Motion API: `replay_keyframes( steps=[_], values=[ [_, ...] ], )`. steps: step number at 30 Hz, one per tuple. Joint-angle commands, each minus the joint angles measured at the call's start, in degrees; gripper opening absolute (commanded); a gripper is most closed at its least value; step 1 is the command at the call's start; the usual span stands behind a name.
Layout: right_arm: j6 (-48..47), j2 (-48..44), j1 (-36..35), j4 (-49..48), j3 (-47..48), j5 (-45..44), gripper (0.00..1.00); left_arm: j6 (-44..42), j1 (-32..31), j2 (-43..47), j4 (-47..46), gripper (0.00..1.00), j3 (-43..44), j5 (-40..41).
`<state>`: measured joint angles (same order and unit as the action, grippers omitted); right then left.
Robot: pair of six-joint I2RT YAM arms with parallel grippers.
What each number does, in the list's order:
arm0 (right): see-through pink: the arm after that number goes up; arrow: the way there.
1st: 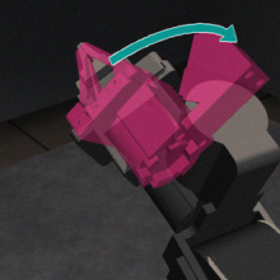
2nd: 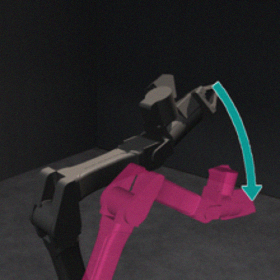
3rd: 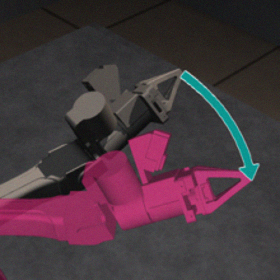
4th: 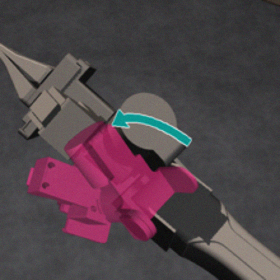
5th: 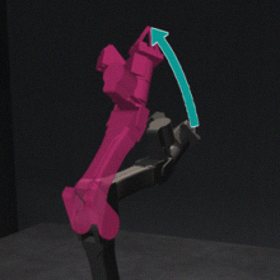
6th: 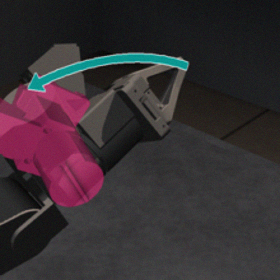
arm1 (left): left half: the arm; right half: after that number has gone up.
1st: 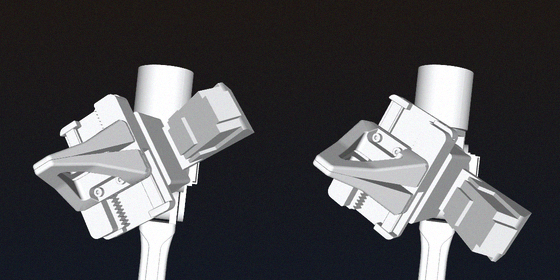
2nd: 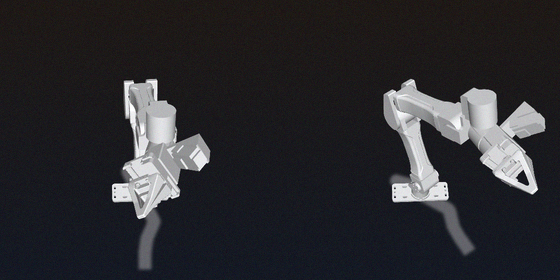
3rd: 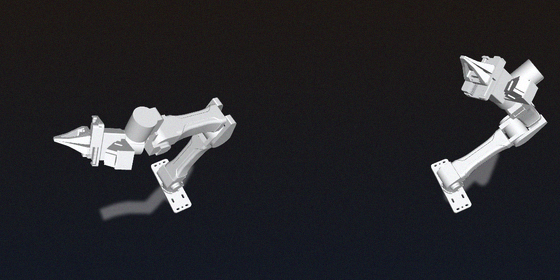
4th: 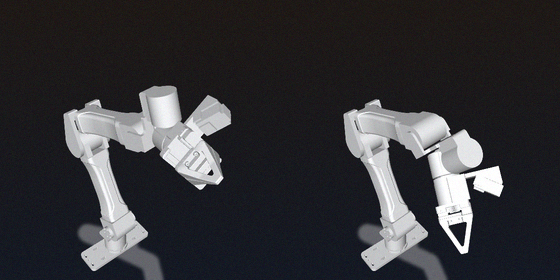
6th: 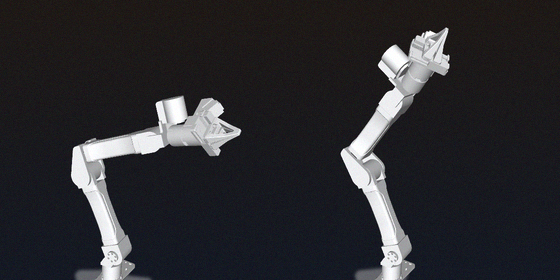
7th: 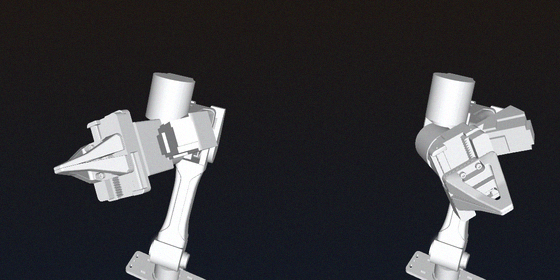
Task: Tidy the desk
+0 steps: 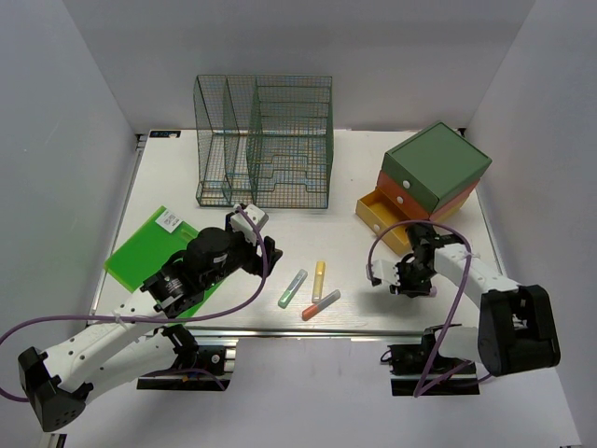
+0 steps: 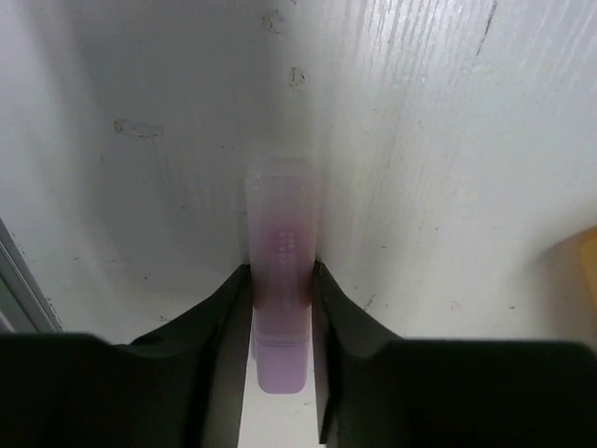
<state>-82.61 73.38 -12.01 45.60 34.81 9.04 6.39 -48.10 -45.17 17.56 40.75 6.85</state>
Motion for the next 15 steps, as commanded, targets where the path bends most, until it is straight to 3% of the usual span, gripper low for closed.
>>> replay_keyframes(
  steps=[1,2,6,12,15],
  values=[
    [0.69,1.77,0.06,-4.03,-6.41,2.91,0.22,-0.68,0.11,1.13,-0.42,0.82,-0.59,-0.52],
    [1.3,1.15,-0.2,-4.47,-6.68,3.44,0.14,-0.68,0.11,1.13,-0.6,0.83,-0.5,-0.52],
    [10.06,-4.63,-0.03,-4.83,-2.05,8.26,0.01,-0.77,0.11,0.96,-0.77,0.83,-0.76,-0.79],
    [24.14,-11.23,-0.12,-4.64,10.97,17.76,0.0,-0.94,0.11,0.26,-0.86,0.83,-0.85,-1.14],
    [32.14,-13.0,-0.29,-9.55,15.2,19.97,0.0,-1.12,0.11,0.17,-0.95,0.83,-0.94,-1.14]
  ],
)
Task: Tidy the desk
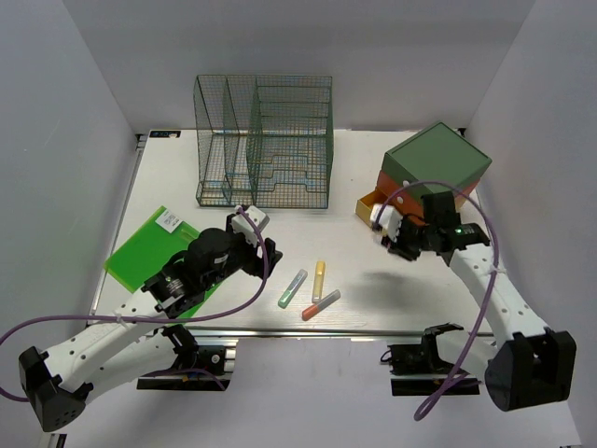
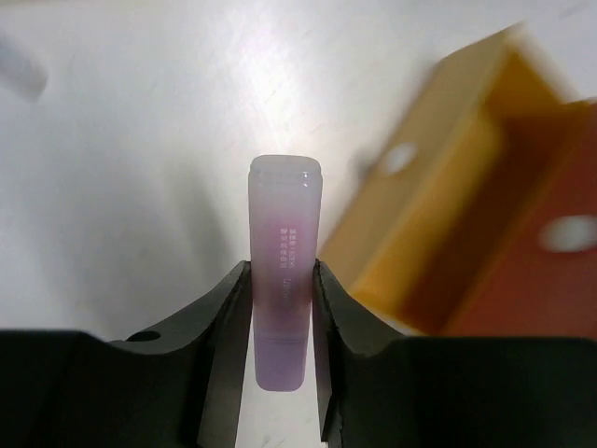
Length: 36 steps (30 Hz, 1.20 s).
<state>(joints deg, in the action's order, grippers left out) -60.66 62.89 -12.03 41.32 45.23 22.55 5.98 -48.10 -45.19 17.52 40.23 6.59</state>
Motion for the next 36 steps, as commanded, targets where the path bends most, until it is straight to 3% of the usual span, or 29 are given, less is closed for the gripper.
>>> replay_keyframes(
  steps=[1,9,15,18,22,25,28,29,31,32,33,34,35,36],
  values=[
    [14.48,-2.77,-0.19,-7.2,5.3,5.68,0.0,-0.88,0.11,0.19,-1.08,0.83,-0.41,-1.05],
    [25.68,-2.87,-0.27,-29.24,2.76,-5.31,0.0,-1.23,0.11,-0.16,-1.79,0.83,-1.12,-2.63],
    [28.58,1.17,-0.18,-39.12,1.26,-11.73,0.01,-1.67,0.11,-1.83,-2.14,0.83,-1.38,-3.95],
    [28.76,3.99,-0.36,-39.03,1.79,-12.26,0.13,-1.76,0.11,-2.62,-2.14,0.83,-1.29,-4.39],
    [28.85,6.1,-0.18,-39.74,1.0,-12.17,0.41,-1.85,0.11,-3.24,-2.31,0.83,-1.38,-5.62],
    [28.67,6.98,-0.27,-39.74,1.17,-12.79,0.51,-2.11,0.11,-4.38,-2.66,0.83,-1.38,-8.42],
    [28.85,7.15,-0.01,-39.21,1.79,-12.7,0.55,-2.11,0.11,-6.05,-2.84,0.83,-1.29,-9.93],
    [28.93,6.98,-0.18,-38.6,2.4,-12.53,0.54,-2.11,0.11,-6.66,-2.84,0.83,-1.29,-10.36],
    [29.11,6.02,-0.1,-37.81,3.02,-10.25,0.42,-2.11,0.11,-8.24,-2.84,0.83,-1.29,-11.25],
    [29.37,5.32,-0.1,-37.2,3.45,-8.59,0.32,-2.02,0.11,-8.77,-3.01,0.82,-1.29,-11.25],
    [29.37,4.61,-0.01,-34.75,3.72,-3.09,0.1,-1.76,0.11,-9.3,-3.28,0.81,-1.38,-11.25],
    [29.29,3.21,-0.01,-33.16,3.9,1.32,0.0,-1.59,0.11,-10.78,-3.45,0.8,-1.47,-10.99],
    [27.46,2.77,-0.01,-30.54,4.42,5.97,0.0,-1.32,0.11,-11.58,-3.54,0.78,-1.47,-10.81],
    [25.53,2.59,-0.27,-23.9,4.69,16.63,0.0,-0.97,0.11,-12.63,-3.46,0.7,-1.38,-10.55]
  ],
)
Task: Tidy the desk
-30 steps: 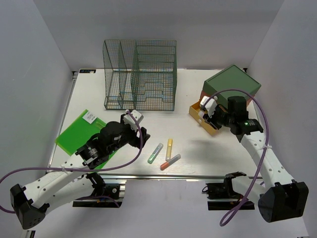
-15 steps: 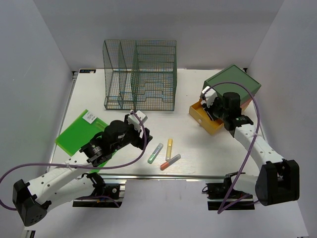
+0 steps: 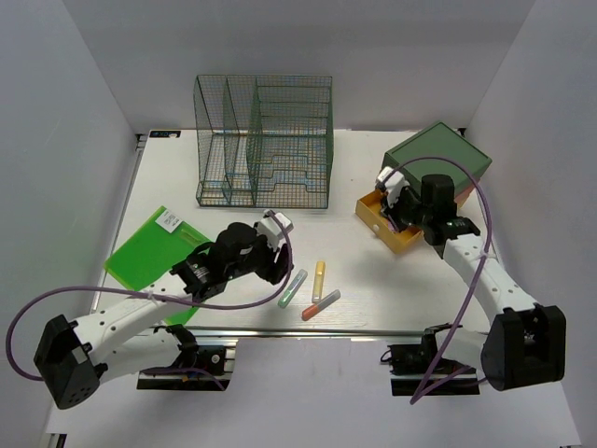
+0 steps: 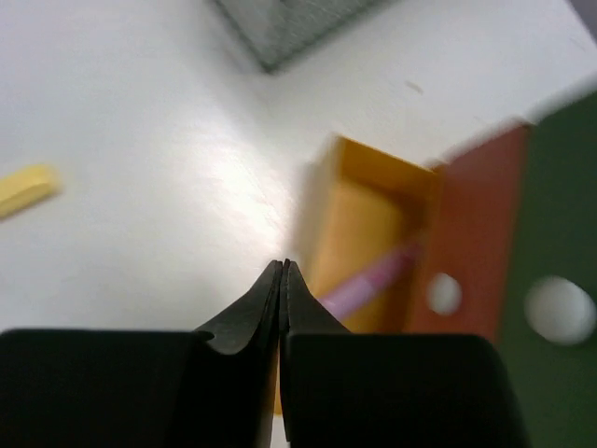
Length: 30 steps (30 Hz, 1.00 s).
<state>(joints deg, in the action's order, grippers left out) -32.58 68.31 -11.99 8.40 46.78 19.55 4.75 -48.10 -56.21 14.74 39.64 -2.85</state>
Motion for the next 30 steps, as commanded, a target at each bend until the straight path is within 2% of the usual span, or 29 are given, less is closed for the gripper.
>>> replay_keyframes(
  steps=[1,2,3,5,7,9,10,11,14,15,16,21,30],
  values=[
    [-4.32,-2.49,-0.32,12.48,3.31,25.22,0.0,0.34,-0.41,-3.98,-0.77,0.65,-0.7,-1.1],
    [-6.42,-1.96,-0.4,15.04,3.23,29.36,0.0,0.69,-0.42,-5.39,-0.77,0.59,-0.44,-0.06],
    [-5.75,-0.3,-0.58,17.06,2.18,35.58,0.03,1.48,-1.03,-7.06,-0.68,0.47,0.0,0.91],
    [-3.12,1.46,-0.76,16.82,0.94,36.88,0.13,2.8,-1.03,-12.4,0.28,0.43,1.31,1.97],
    [0.22,2.96,-0.76,13.42,-0.63,32.15,0.1,5.26,-1.56,-15.15,1.78,0.41,3.25,1.97],
    [1.81,2.62,-0.93,12.69,-0.74,24.45,0.08,7.27,-1.56,-17.79,1.08,0.43,3.6,1.45],
    [3.12,2.27,-0.84,11.73,-0.21,22.83,0.1,7.81,-1.56,-18.49,0.73,0.53,3.6,1.53],
    [4.27,1.91,-0.41,11.38,0.15,22.38,0.11,8.42,-1.56,-20.07,0.64,0.56,3.87,1.79],
    [6.21,-1.07,-0.67,9.28,-0.29,20.09,0.29,11.06,-2.09,-22.71,0.9,0.69,5.71,4.15],
    [6.3,-2.99,-0.58,8.48,-0.73,18.96,0.48,11.41,-2.09,-24.03,1.16,0.71,6.24,4.52],
    [7.17,-4.32,-0.58,7.51,-2.12,17.64,0.52,11.59,-2.09,-24.47,1.17,0.73,7.29,4.78],
    [8.58,-10.73,-0.23,2.59,-4.68,9.82,0.55,12.12,-3.14,-27.81,3.27,0.75,10.63,5.14],
    [9.02,-16.28,0.56,-0.76,-7.06,5.68,0.55,14.05,-4.81,-33.09,6.79,0.67,13.36,9.26]
  ],
)
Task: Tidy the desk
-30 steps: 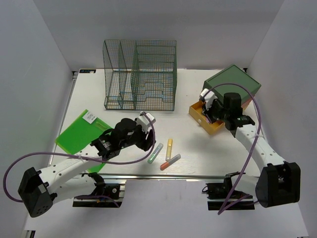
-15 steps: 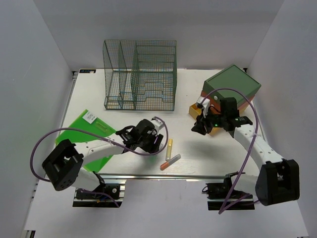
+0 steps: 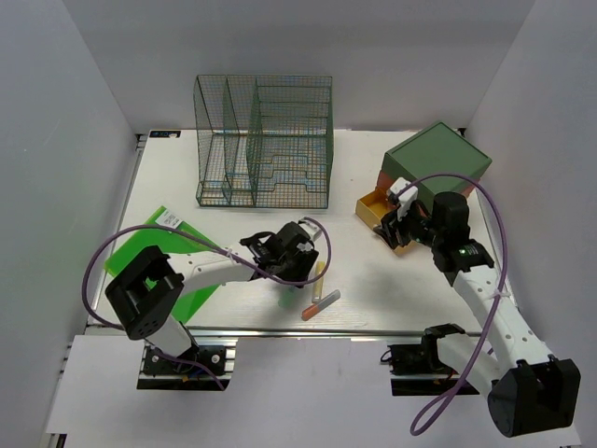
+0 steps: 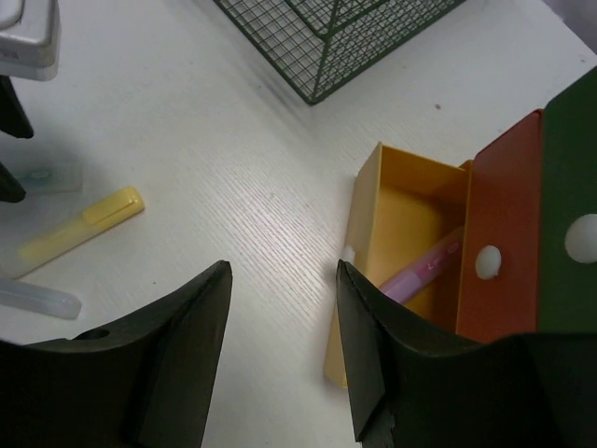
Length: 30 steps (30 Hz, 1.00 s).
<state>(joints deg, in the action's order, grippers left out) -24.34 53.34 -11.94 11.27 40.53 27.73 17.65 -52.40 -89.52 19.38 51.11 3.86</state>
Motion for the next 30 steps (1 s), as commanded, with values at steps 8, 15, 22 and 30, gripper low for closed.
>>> replay_keyframes(
  steps=[8,15,22,30],
  values=[
    [-0.62,-2.01,0.52,-4.67,-1.77,-5.39,0.55,2.65,-2.35,-3.82,3.74,0.57,2.24,3.52],
    [-0.97,-2.8,0.69,-5.73,-2.56,-6.89,0.54,4.06,-4.19,-6.98,6.11,0.43,4.34,6.6],
    [-0.01,-4.47,0.96,-7.04,-3.18,-8.56,0.55,4.94,-4.73,-5.33,9.01,0.15,6.71,10.9],
    [4.91,-9.3,2.01,-12.93,-5.11,-13.84,0.89,3.97,-3.41,3.73,7.27,0.03,14.18,8.54]
  ],
)
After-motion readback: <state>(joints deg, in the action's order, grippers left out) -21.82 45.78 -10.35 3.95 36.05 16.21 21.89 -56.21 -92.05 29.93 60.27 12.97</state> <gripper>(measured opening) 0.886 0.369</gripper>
